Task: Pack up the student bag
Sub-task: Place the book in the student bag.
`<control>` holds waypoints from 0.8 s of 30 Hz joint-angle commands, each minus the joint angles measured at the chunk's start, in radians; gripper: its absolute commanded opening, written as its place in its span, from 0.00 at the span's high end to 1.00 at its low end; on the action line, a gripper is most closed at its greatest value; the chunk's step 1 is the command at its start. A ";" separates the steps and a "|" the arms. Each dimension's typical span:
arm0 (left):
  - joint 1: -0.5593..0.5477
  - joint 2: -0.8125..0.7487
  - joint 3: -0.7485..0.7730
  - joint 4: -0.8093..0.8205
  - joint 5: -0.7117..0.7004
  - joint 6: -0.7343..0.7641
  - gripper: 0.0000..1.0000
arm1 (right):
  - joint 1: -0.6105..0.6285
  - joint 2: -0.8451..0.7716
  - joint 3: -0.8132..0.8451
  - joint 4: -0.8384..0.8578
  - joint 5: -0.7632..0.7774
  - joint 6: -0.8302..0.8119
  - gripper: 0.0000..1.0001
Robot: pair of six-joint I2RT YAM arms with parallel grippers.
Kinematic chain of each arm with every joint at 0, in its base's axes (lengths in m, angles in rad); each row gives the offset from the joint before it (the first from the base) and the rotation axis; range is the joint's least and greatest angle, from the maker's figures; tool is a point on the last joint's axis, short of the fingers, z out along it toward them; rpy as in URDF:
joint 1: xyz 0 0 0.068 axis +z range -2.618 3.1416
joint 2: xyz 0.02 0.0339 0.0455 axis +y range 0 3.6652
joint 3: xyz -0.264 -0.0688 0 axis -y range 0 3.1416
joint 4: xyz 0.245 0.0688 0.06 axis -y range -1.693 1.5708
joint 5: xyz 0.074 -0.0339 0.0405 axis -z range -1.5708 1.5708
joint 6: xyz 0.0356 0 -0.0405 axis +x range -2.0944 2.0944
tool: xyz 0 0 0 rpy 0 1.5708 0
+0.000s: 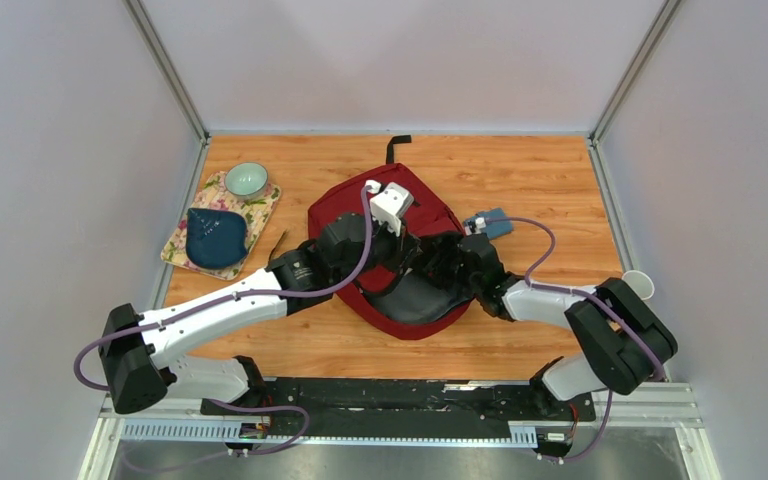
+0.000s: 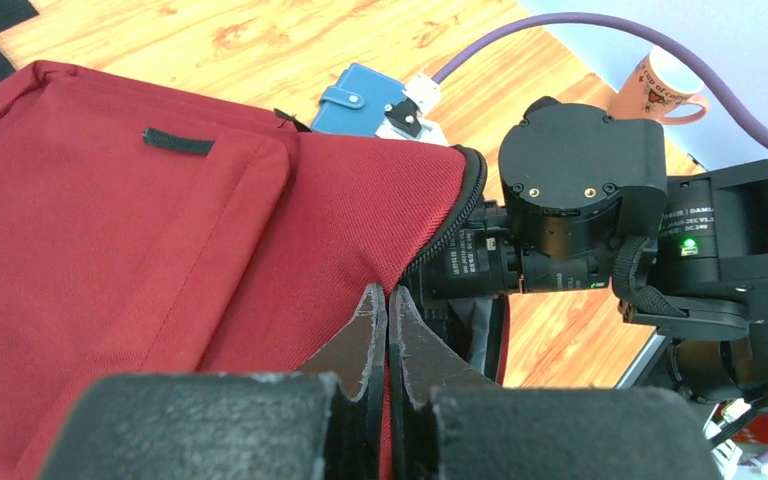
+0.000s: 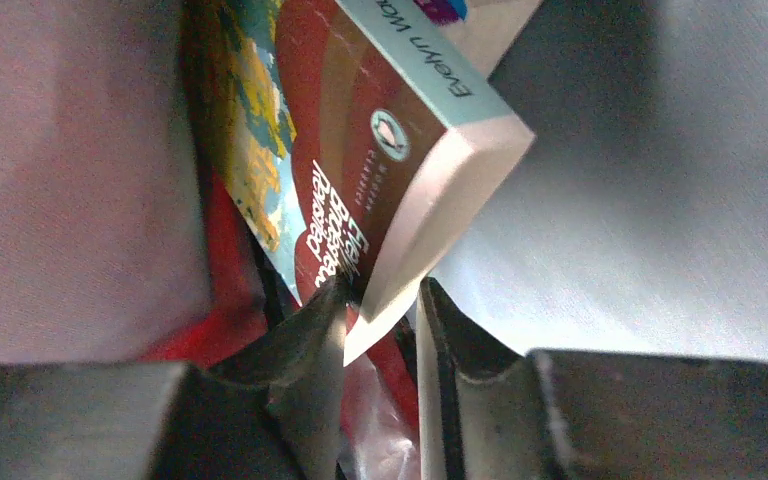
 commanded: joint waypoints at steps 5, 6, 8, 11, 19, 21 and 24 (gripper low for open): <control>-0.005 -0.039 0.000 0.057 -0.005 -0.012 1.00 | -0.004 0.080 0.021 0.187 -0.013 0.017 1.00; -0.005 -0.037 0.000 0.057 -0.005 -0.012 1.00 | -0.001 0.081 0.021 0.198 -0.018 0.019 1.00; -0.005 -0.035 0.002 0.057 -0.005 -0.011 1.00 | 0.004 0.089 0.030 0.212 -0.024 0.021 1.00; -0.005 -0.032 0.003 0.057 -0.005 -0.011 1.00 | 0.014 0.097 0.045 0.224 -0.019 0.036 1.00; -0.005 -0.020 0.014 0.059 0.000 -0.014 1.00 | 0.041 0.173 0.137 0.275 -0.004 0.116 1.00; -0.005 -0.020 0.022 0.052 0.001 -0.015 1.00 | 0.044 0.213 0.160 0.294 0.000 0.131 0.99; -0.005 -0.020 0.022 0.046 -0.003 -0.015 1.00 | 0.047 0.247 0.165 0.334 0.013 0.152 0.97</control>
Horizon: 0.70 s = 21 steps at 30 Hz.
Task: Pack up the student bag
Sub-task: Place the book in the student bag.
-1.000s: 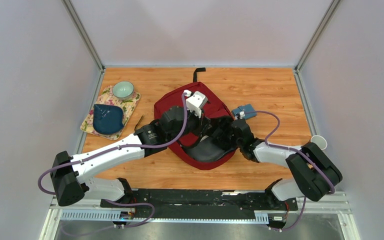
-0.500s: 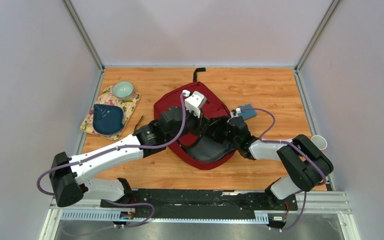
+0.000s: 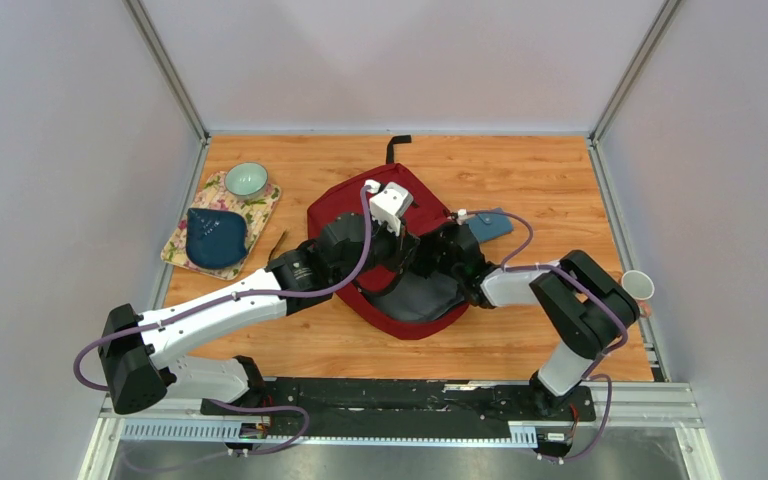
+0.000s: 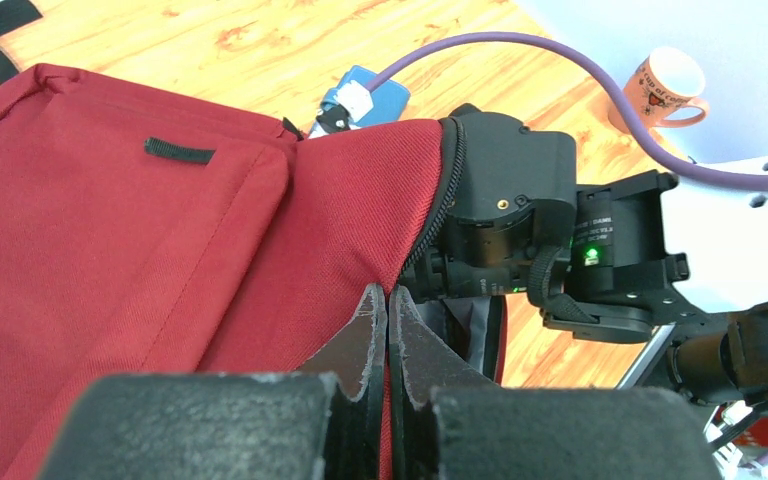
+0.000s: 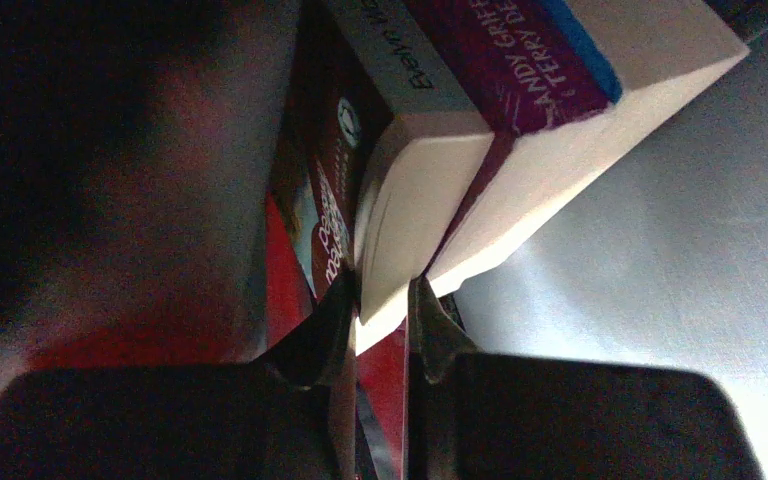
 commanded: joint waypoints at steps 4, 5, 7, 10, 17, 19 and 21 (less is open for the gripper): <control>-0.005 -0.021 0.008 0.047 -0.014 -0.020 1.00 | 0.009 0.047 0.026 0.141 0.020 0.037 0.79; -0.005 -0.021 0.005 0.045 -0.015 -0.021 1.00 | 0.009 0.030 0.012 0.147 0.020 0.029 0.73; -0.005 -0.022 0.001 0.044 -0.015 -0.023 1.00 | 0.006 -0.002 -0.032 0.144 0.017 -0.009 0.59; -0.005 -0.025 -0.005 0.044 -0.015 -0.029 1.00 | 0.007 -0.103 -0.072 0.071 0.014 -0.086 0.41; -0.005 -0.024 -0.009 0.051 -0.012 -0.028 1.00 | 0.007 -0.433 -0.190 -0.189 0.065 -0.215 0.33; -0.005 -0.025 -0.012 0.057 -0.011 -0.031 1.00 | 0.007 -0.559 -0.215 -0.325 0.103 -0.244 0.32; -0.005 -0.019 -0.015 0.059 -0.005 -0.035 1.00 | 0.007 -0.643 -0.227 -0.448 0.147 -0.267 0.32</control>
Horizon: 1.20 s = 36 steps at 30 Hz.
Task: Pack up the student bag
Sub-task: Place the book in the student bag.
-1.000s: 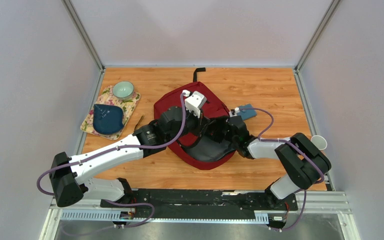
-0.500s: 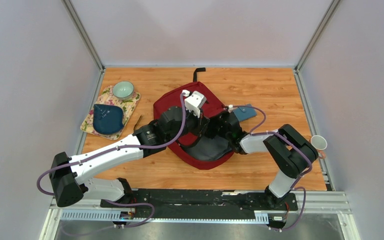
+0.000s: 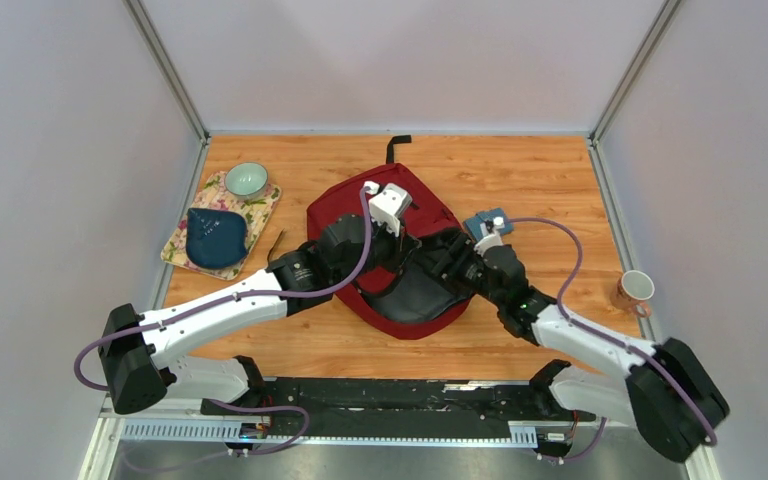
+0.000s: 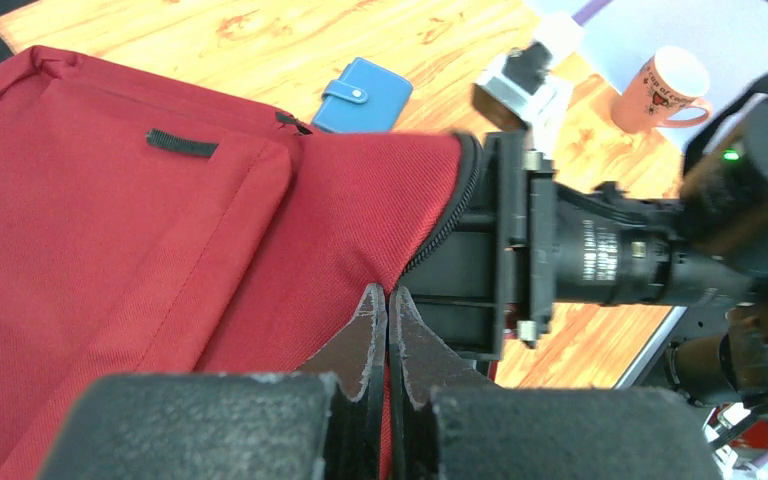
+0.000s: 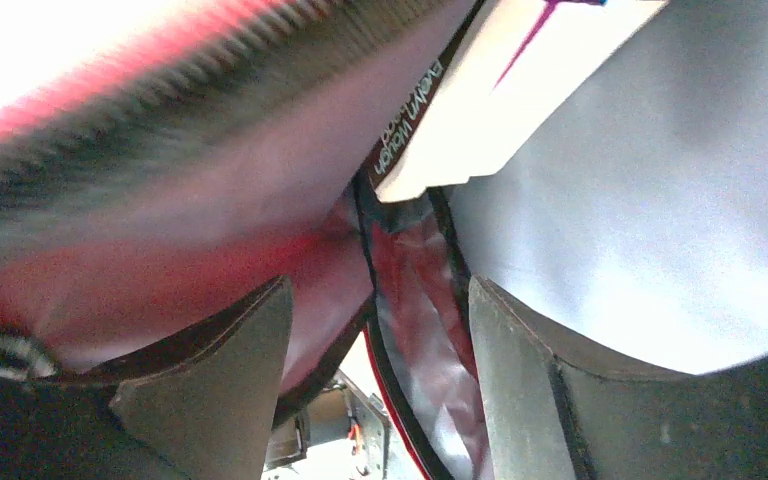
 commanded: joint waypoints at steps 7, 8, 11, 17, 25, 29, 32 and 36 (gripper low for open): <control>-0.005 0.036 -0.006 0.056 0.038 -0.025 1.00 | 0.001 -0.608 -0.078 -0.742 0.314 -0.101 0.32; -0.005 0.054 -0.008 0.057 0.051 -0.029 1.00 | 0.003 -0.654 -0.078 -0.776 0.345 -0.099 0.32; -0.012 0.100 -0.009 0.057 0.083 -0.046 1.00 | 0.003 -0.809 -0.044 -0.915 0.479 -0.118 0.30; -0.072 0.232 -0.005 0.083 0.086 -0.063 1.00 | 0.000 -0.902 0.020 -1.043 0.563 -0.145 0.28; -0.082 0.269 -0.094 0.157 0.040 -0.143 1.00 | 0.001 -0.795 0.022 -1.011 0.474 -0.170 0.28; -0.082 0.246 -0.080 0.142 0.009 -0.126 1.00 | 0.001 -0.701 -0.004 -0.939 0.355 -0.115 0.32; -0.082 0.251 -0.071 0.136 0.014 -0.126 1.00 | 0.001 -0.634 -0.015 -0.864 0.271 -0.096 0.35; -0.082 0.261 -0.062 0.128 0.035 -0.130 1.00 | 0.000 -0.546 0.009 -0.828 0.237 -0.110 0.42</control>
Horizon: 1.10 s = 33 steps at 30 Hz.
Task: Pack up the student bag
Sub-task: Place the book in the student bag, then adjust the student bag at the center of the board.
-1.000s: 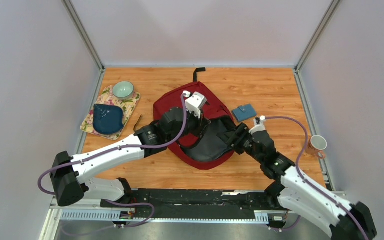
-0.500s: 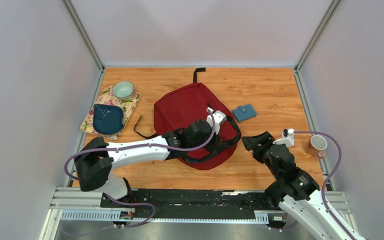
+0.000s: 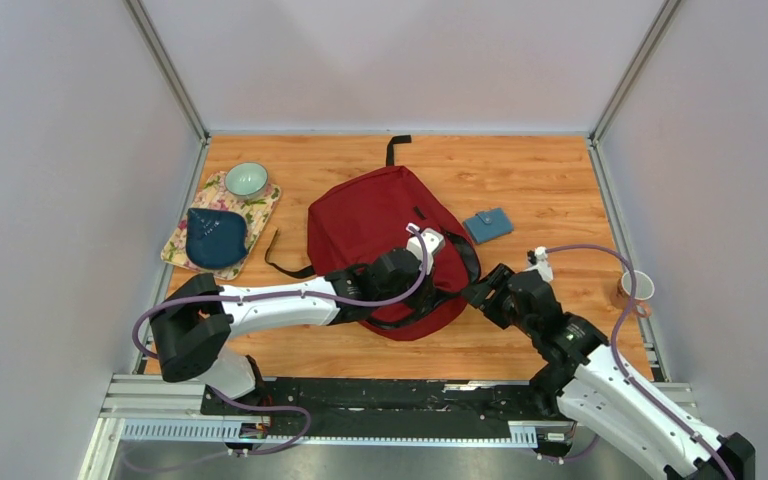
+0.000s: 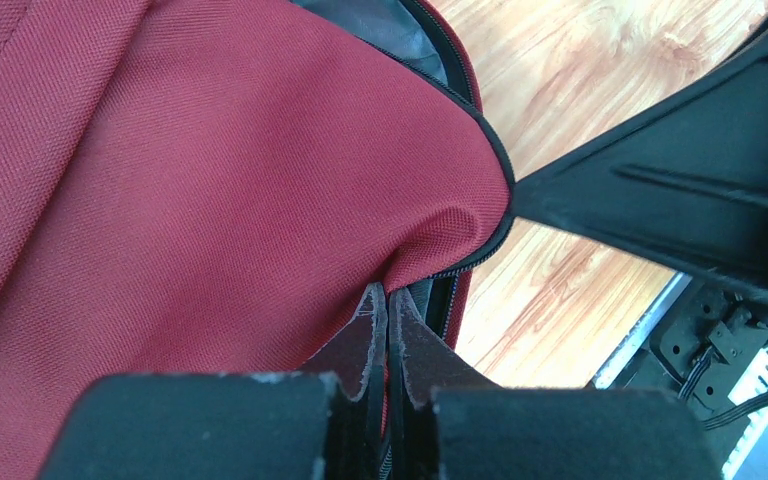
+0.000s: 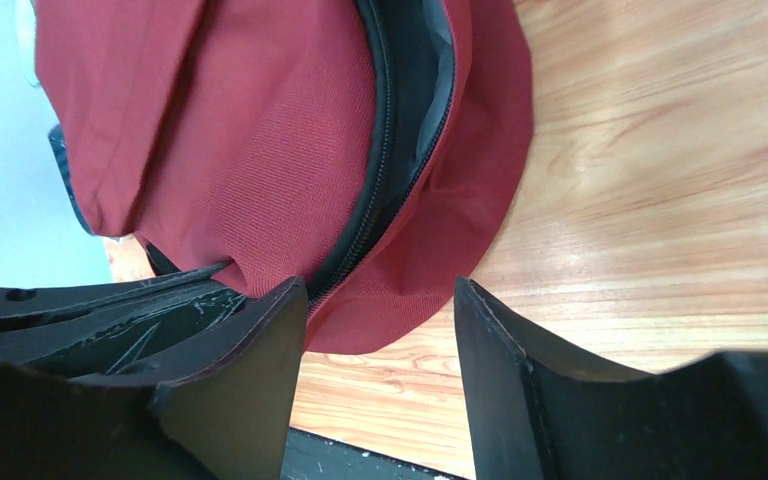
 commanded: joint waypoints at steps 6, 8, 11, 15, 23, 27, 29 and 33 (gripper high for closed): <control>0.003 0.000 0.049 0.022 0.013 -0.022 1.00 | -0.001 0.122 0.007 0.172 -0.116 0.010 0.49; 0.003 0.002 0.055 0.023 0.016 -0.027 1.00 | -0.001 0.131 -0.003 0.190 -0.128 0.017 0.50; 0.003 0.009 0.066 0.019 0.015 -0.033 1.00 | 0.000 0.130 -0.016 0.212 -0.143 0.018 0.51; 0.003 0.022 0.084 -0.009 -0.013 -0.045 1.00 | -0.001 0.099 -0.013 0.219 -0.163 0.000 0.55; 0.006 0.028 0.098 -0.029 -0.040 -0.068 1.00 | 0.002 -0.027 -0.014 0.140 -0.165 -0.022 0.58; 0.006 0.028 0.104 -0.038 -0.048 -0.076 1.00 | 0.002 -0.054 -0.025 0.106 -0.214 -0.016 0.59; 0.009 0.025 0.104 -0.038 -0.054 -0.077 1.00 | 0.002 -0.054 -0.043 0.124 -0.234 -0.016 0.59; 0.010 0.020 0.103 -0.038 -0.054 -0.077 1.00 | 0.000 0.001 -0.054 0.176 -0.277 -0.009 0.59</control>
